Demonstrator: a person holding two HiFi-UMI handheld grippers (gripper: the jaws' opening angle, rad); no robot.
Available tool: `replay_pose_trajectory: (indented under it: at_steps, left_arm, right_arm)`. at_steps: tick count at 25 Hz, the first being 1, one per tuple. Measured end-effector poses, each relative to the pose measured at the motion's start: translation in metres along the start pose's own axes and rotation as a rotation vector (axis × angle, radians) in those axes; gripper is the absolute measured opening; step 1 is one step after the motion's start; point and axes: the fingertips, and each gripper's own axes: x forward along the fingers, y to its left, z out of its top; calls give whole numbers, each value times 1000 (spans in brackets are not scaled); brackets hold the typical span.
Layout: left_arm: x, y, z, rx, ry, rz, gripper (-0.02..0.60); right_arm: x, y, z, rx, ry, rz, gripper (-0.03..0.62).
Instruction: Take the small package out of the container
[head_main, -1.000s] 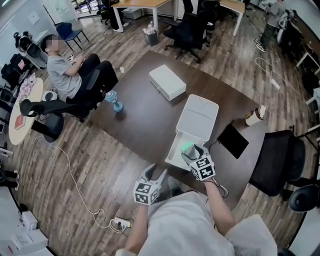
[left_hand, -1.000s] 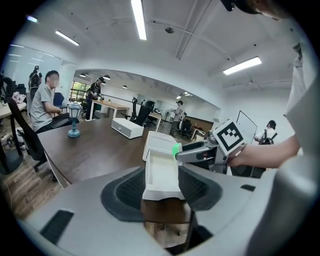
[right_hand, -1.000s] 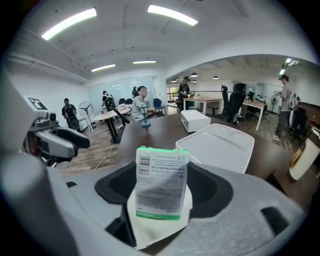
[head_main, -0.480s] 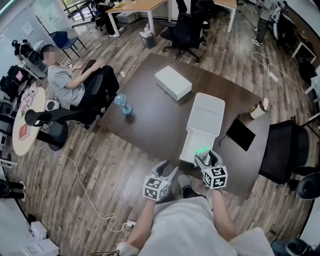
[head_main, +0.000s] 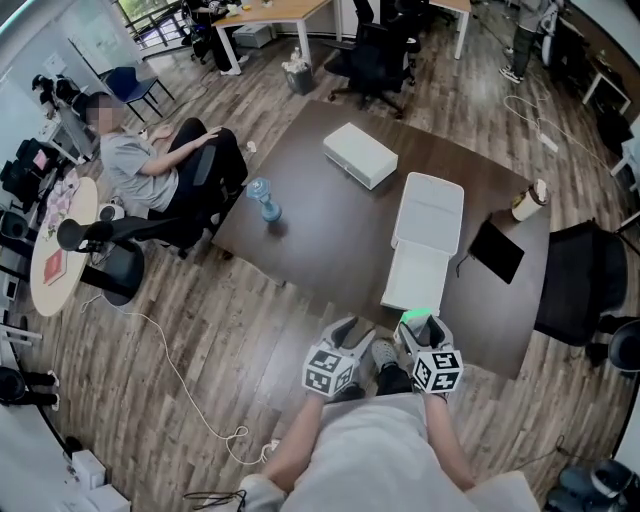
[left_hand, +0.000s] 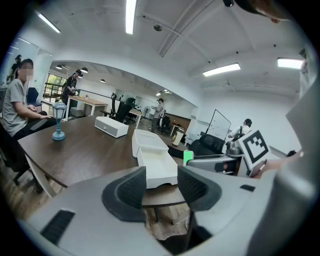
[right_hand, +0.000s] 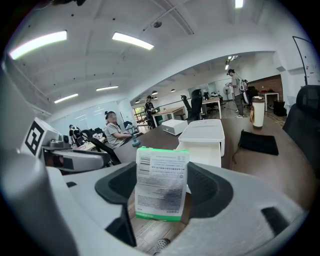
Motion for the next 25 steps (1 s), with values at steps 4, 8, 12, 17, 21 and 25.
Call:
replay_pose_trajectory:
  at_steps: [4,8,12,17,21,25]
  left_arm:
    - [-16,10,-4,33,-15,-5,188]
    - [-30,16,-7,67,-25,1,187]
    - [-35,20,-14,54,-38,7,154]
    - [-47,30,-14,40,-48,40,14]
    - [-49,26,-11,27,-58,12,5]
    - [-43,24,-13,25,-53,-7,5]
  right_arm:
    - [5,21,-8,17,-37,0,318]
    - [4,42,-5,30,-87,2,318]
    - [-2,55,-14,2,-89,7,318]
    - [-6,72,-23,-23,-70,24,318]
    - [-9,74,-22,-36,-61,16,318]
    - [-7,72,-20,-27,-59,12,318]
